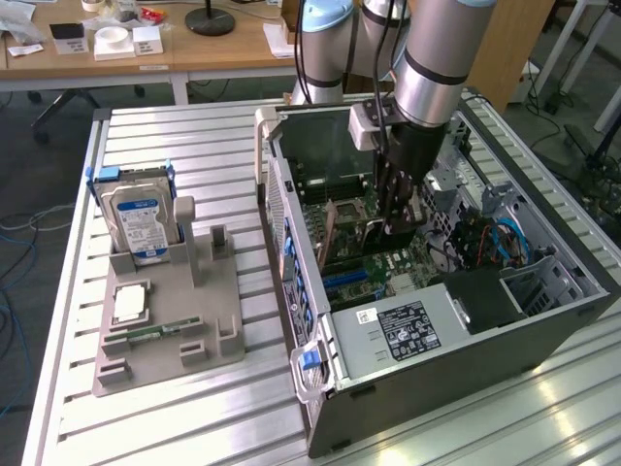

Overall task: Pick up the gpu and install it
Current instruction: 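Insert the gpu into the slot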

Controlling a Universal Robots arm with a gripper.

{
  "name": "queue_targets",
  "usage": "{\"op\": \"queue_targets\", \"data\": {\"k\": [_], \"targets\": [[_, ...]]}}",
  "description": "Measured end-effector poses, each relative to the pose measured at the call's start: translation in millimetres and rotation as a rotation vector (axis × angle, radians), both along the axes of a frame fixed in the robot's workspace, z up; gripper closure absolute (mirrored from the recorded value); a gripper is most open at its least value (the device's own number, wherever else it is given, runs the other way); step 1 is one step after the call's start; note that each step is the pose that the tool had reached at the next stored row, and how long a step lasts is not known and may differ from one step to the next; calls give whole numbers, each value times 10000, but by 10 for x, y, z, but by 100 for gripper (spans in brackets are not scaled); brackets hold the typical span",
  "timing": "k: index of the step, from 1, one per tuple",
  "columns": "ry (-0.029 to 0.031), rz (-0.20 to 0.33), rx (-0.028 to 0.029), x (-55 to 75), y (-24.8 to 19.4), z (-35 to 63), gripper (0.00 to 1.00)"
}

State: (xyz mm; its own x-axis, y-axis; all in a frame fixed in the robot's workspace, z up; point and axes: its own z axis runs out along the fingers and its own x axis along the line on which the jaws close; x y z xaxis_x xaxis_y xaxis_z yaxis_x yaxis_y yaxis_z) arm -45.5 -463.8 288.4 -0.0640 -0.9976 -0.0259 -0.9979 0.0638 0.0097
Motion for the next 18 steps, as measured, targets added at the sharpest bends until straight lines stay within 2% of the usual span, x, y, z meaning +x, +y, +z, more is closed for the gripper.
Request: {"op": "queue_targets", "data": {"k": [18], "targets": [[-1, 0, 5, 0, 0, -26, 73]]}}
